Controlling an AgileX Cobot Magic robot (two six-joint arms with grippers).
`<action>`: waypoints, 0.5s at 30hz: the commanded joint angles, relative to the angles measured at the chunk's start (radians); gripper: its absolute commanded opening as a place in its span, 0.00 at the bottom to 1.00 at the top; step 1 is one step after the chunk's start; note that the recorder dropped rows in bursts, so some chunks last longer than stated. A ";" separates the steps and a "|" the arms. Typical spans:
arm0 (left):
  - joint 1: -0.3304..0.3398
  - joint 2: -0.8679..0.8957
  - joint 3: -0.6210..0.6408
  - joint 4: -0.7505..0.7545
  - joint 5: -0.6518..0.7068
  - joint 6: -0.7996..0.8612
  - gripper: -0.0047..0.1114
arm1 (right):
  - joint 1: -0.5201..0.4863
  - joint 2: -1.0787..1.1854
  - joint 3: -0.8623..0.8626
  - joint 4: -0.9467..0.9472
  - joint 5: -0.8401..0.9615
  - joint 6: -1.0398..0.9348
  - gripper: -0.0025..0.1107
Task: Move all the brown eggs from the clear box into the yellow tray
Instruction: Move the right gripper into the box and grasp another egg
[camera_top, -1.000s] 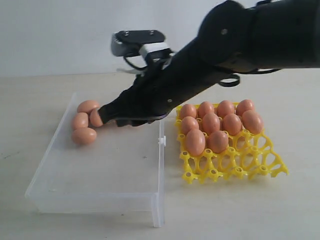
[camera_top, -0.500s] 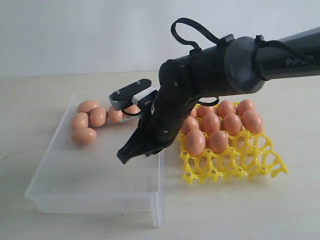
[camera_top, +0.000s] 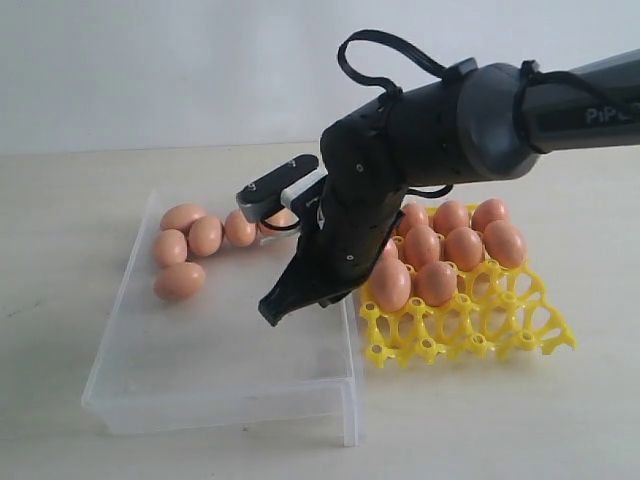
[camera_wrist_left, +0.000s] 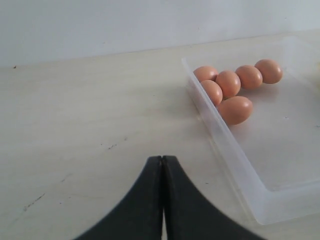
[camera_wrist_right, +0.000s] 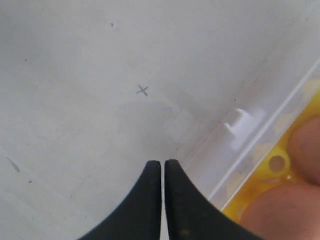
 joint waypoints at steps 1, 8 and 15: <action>-0.004 -0.006 -0.004 -0.003 -0.010 0.000 0.04 | 0.013 -0.098 -0.003 -0.001 -0.175 0.003 0.08; -0.004 -0.006 -0.004 -0.003 -0.010 0.000 0.04 | 0.004 -0.128 -0.098 0.196 -0.283 -0.189 0.16; -0.004 -0.006 -0.004 -0.003 -0.010 0.000 0.04 | -0.043 0.071 -0.416 0.288 -0.044 -0.189 0.40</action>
